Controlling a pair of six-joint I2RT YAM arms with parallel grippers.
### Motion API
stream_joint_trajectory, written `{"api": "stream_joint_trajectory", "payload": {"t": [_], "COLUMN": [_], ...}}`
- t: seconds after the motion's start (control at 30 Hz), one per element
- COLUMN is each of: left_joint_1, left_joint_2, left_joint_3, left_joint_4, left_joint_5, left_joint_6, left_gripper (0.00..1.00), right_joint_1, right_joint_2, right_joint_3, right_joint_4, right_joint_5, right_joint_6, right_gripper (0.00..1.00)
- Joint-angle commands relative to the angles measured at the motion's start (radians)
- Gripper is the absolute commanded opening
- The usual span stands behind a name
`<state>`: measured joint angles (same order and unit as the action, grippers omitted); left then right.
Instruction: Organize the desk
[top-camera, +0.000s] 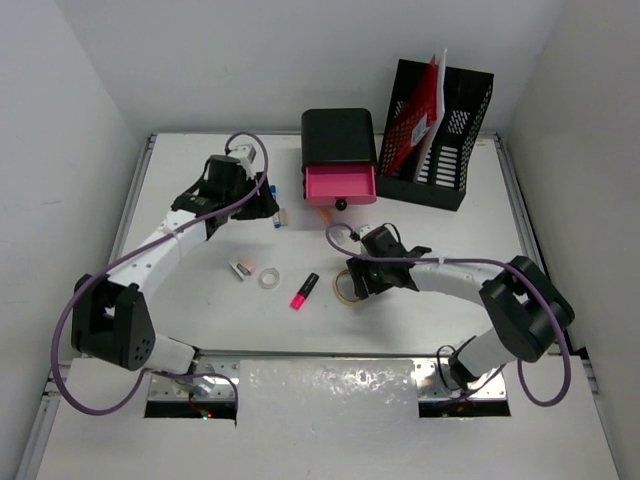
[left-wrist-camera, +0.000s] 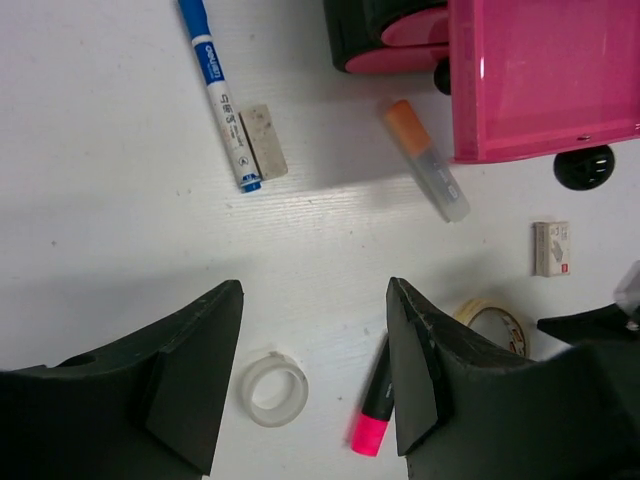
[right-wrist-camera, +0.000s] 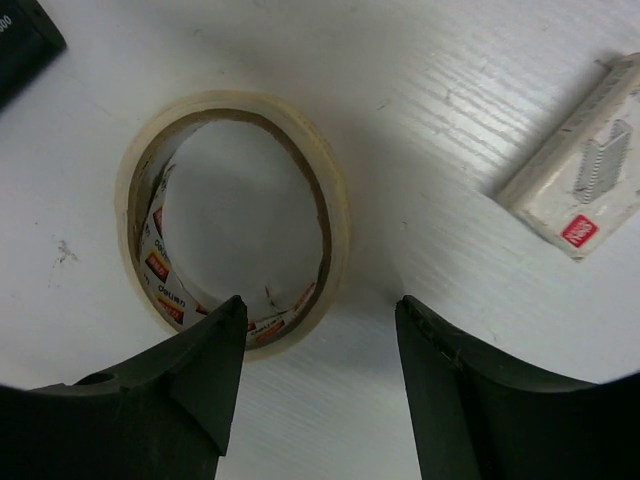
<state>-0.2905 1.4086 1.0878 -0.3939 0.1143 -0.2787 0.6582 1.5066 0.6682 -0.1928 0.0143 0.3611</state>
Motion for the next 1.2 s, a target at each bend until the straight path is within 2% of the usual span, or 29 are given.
{"api": "stream_joint_trajectory", "payload": {"t": [0.0,0.07,0.13,0.2,0.23,0.27,0.33,0.37,0.43,0.6,0.7,0.93,1.17], "left_joint_1": [0.008,0.008,0.008,0.008,0.008,0.008,0.008,0.008,0.008,0.008,0.008,0.008,0.008], "left_joint_2": [-0.062,-0.065,-0.066,-0.063,-0.059,-0.056,-0.048,-0.046,-0.046,-0.048,-0.048,-0.056,-0.074], "left_joint_3": [0.015,0.015,0.009,0.003,-0.002,-0.002,0.003,0.006,0.012,0.018,0.024,0.023,0.006], "left_joint_4": [0.044,0.040,0.041,0.043,0.044,0.044,0.041,0.040,0.035,0.033,0.035,0.038,0.032], "left_joint_5": [-0.018,-0.022,-0.027,-0.024,-0.022,-0.021,-0.007,0.004,0.007,-0.001,0.010,0.008,0.010], "left_joint_6": [-0.004,0.006,0.015,0.016,0.018,0.018,0.018,0.018,0.022,0.024,0.019,0.016,0.009], "left_gripper": [0.53,0.52,0.49,0.40,0.37,0.29,0.22,0.16,0.12,0.09,0.08,0.08,0.08], "right_joint_1": [0.029,0.038,0.049,0.061,0.064,0.067,0.078,0.089,0.098,0.107,0.107,0.107,0.104], "right_joint_2": [0.021,0.024,0.023,0.023,0.020,0.018,0.006,-0.020,-0.054,-0.170,-0.221,-0.264,-0.149], "right_joint_3": [-0.016,-0.025,-0.022,-0.004,0.002,0.010,0.033,0.040,0.077,0.250,0.370,0.553,0.622], "right_joint_4": [0.070,0.085,0.087,0.066,0.044,0.030,-0.023,-0.046,-0.129,-0.362,-0.443,-0.390,-0.235], "right_joint_5": [0.009,0.015,0.036,0.050,0.061,0.068,0.096,0.102,0.121,0.133,0.150,0.249,0.380], "right_joint_6": [0.013,0.027,0.032,0.029,0.022,0.021,0.012,0.006,-0.005,-0.046,-0.077,-0.169,-0.315], "right_gripper": [0.59,0.55,0.44,0.32,0.20,0.14,0.00,0.00,0.00,0.00,0.00,0.00,0.00]}}
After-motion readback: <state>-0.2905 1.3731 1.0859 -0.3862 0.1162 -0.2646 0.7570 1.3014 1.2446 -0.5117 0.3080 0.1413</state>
